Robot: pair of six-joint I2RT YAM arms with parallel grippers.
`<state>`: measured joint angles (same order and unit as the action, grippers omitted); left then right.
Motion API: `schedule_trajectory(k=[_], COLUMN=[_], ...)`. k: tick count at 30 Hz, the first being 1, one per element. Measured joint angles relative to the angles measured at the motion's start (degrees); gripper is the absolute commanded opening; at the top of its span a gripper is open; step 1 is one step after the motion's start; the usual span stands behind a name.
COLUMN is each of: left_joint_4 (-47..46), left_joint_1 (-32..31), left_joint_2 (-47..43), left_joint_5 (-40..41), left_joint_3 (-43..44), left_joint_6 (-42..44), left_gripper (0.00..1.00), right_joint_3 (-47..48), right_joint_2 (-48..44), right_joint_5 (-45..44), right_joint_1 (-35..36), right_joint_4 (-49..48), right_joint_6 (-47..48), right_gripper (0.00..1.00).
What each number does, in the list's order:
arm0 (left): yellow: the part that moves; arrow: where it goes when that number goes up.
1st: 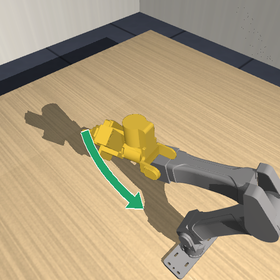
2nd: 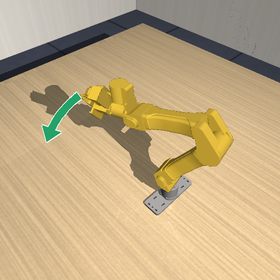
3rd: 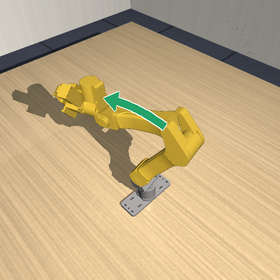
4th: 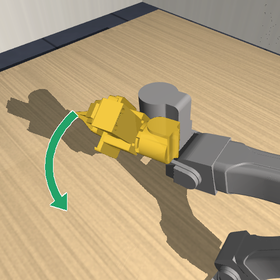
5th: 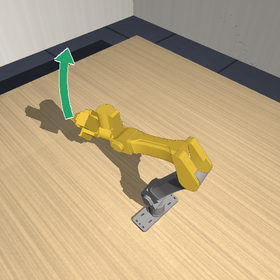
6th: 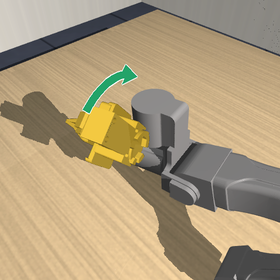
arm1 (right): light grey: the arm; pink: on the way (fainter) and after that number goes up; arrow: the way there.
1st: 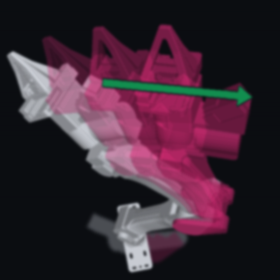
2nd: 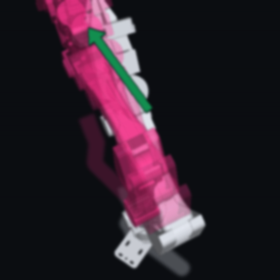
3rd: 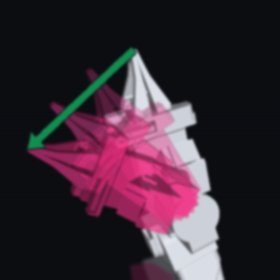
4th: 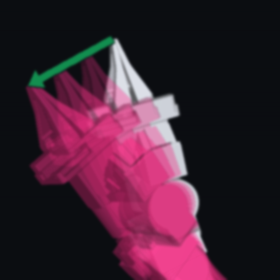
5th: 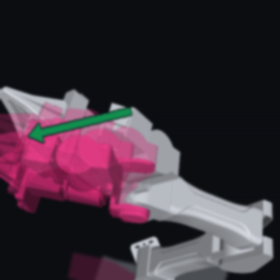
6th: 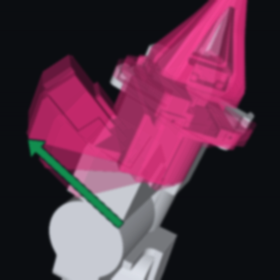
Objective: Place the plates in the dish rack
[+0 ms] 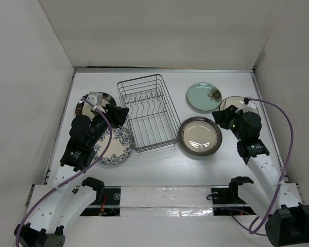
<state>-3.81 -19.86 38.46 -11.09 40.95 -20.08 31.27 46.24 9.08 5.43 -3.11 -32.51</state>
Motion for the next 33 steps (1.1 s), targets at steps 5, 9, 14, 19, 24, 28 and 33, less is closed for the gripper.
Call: schedule_trajectory(k=[5, 9, 14, 19, 24, 28, 33], left_joint_4=[0.1, 0.1, 0.2, 0.1, 0.3, 0.9, 3.0], left_joint_1=[0.0, 0.0, 0.0, 0.0, 0.0, 0.0, 1.8], left_joint_2=[0.2, 1.0, 1.7, 0.4, -0.8, 0.9, 6.8], left_joint_5=[1.9, 3.1, 4.4, 6.1, 8.9, 12.5, 15.1], left_joint_3=[0.0, 0.0, -0.1, -0.9, -1.7, -1.7, -1.0], left_joint_6=[0.0, 0.0, -0.1, -0.5, -0.7, -2.3, -5.4], left_gripper=[0.38, 0.37, 0.29, 0.11, 0.0, 0.0, 0.0], right_joint_3=[0.5, 1.6, 4.0, 9.6, 13.9, 14.4, 14.2], right_joint_2=[1.9, 3.4, 5.8, 8.7, 13.5, 17.9, 19.2], right_joint_5=[-0.5, -0.9, -1.1, -1.8, -3.4, -4.1, -4.7], right_joint_1=[4.9, 8.3, 12.5, 21.2, 28.1, 30.4, 31.4], right_joint_4=[-1.3, -3.0, -4.2, -5.0, -5.8, -6.2, -6.4], right_joint_6=[0.8, 1.2, 1.7, 4.2, 6.5, 8.0, 9.0], right_gripper=[0.36, 0.04, 0.0, 0.0, 0.0, 0.0, 0.0])
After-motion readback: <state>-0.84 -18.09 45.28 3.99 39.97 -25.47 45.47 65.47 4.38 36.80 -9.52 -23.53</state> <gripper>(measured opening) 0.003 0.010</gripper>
